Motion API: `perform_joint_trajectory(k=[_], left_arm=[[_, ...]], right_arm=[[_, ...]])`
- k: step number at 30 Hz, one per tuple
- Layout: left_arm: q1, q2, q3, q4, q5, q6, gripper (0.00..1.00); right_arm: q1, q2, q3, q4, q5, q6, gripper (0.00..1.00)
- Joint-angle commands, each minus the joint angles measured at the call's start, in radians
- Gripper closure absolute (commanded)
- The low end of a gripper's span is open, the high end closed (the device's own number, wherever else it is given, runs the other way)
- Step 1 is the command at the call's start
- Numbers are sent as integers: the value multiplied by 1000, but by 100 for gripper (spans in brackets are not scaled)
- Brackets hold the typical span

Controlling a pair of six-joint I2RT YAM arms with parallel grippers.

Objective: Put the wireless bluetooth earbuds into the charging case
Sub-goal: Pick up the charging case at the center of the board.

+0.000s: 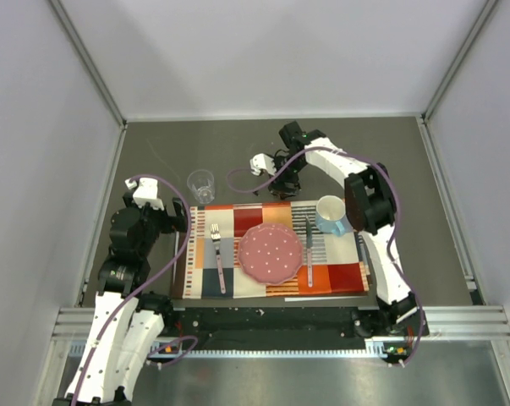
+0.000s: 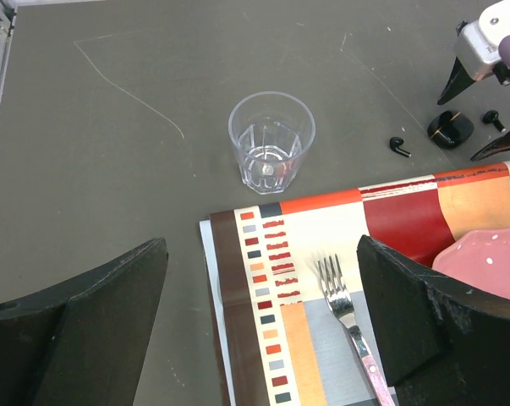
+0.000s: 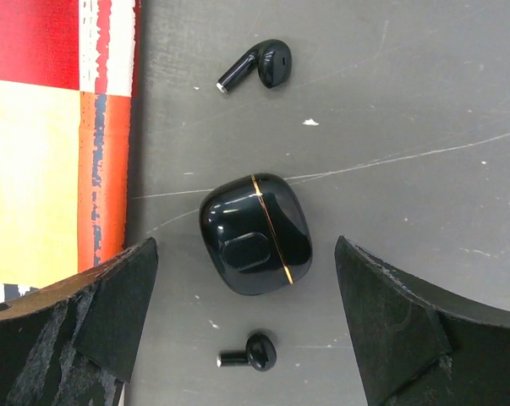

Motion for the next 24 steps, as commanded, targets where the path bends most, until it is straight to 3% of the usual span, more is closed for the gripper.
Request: perform_joint_trajectory(k=[1,13,17,19,20,21,24], left_arm=[[1,-6,-3,57,12,6,1],[0,1,-3,58,15,8,1],[1,1,-3,55,15,6,1],[0,1,-3,54,8,8,1],[1,0,-3,52,3,8,1],[1,0,-3,49,2,8,1],[0,-3,-3,46,-8,8,1]], right_arm=[[-5,35,65,-33,-53,-27,15],[-6,58,66,-43,-26,-32,24],[-6,47,48,-43,-23,-40,41],[-6,46,49,-43,-34,-35,56],[-6,47,51,-40,-34,-32,74],[-6,47,54,-41,-34,-30,79],[-5,39,53,-38,-34,-14,80]])
